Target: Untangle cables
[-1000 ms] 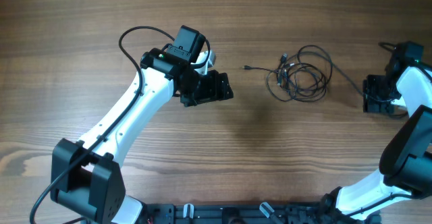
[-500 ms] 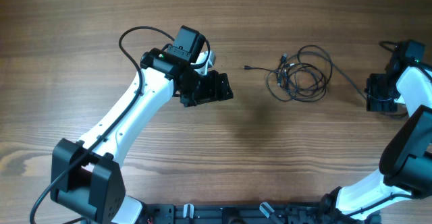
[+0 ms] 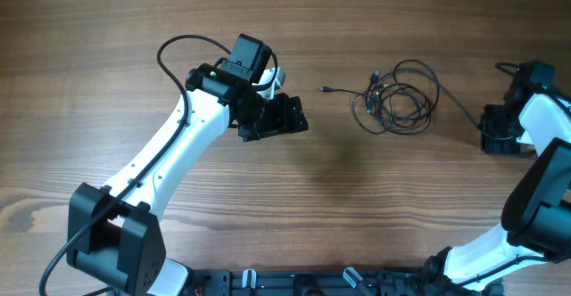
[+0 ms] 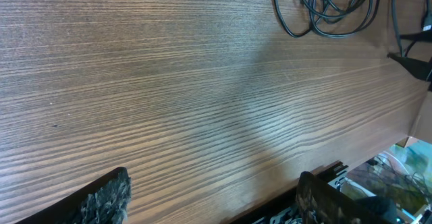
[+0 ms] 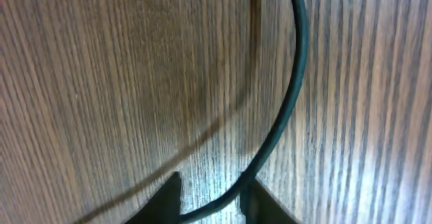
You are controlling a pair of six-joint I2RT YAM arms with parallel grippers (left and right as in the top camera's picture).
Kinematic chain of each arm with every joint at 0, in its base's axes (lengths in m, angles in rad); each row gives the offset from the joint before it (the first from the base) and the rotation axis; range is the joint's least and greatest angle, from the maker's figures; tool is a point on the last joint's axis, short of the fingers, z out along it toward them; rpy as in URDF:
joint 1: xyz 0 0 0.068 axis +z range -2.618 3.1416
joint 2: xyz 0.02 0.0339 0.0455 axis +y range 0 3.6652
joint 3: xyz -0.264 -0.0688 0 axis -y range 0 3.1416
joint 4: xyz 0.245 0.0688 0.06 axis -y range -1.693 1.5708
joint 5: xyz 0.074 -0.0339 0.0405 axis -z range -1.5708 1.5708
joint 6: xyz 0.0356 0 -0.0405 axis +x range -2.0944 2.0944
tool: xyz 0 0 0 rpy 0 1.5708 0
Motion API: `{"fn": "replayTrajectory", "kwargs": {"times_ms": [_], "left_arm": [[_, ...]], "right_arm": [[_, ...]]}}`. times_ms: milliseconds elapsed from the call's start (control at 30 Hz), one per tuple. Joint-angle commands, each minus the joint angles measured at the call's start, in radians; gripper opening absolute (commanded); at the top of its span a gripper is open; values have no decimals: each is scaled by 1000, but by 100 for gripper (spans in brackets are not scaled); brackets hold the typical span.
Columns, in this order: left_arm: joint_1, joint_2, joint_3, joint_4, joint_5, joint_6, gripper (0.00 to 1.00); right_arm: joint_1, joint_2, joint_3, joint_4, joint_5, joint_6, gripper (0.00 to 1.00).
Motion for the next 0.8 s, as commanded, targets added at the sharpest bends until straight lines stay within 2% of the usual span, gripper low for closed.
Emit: {"fn": "replayTrajectory", "kwargs": {"times_ms": [0,67,200,300,333,367,433,533,633,767], "left_arm": [[0,-1,10,-3,-10,19,80],[0,-1,10,-3,-10,19,80],[0,-1,10,-3,-9,19,80],[0,-1,10,-3,-9,19,80],[0,-1,10,-3,-10,19,80],[0,-1,10,-3,-9,19,80],[0,-1,10,-3,-10,19,80],[0,-1,10,-3,-10,19,80],[0,-1,10,-2,-10,19,81],[0,-1,10,-2,-10,19,80]], "right_arm": [[3,20,-5,15,-6,-4,12],[-1,18,0,19,-42,-5,4],[-20,2,23,82,-227,-100,5],[-61,-40,26,254,-563,-239,4],[-89,-63,26,375,-786,-265,4],[-101,-72,26,428,-874,-258,4],[-129,-90,26,587,-1063,-179,4],[-165,-106,26,843,-1255,16,4],[-184,-106,26,1075,-1352,175,4],[-206,-105,26,1427,-1415,458,4]]}}
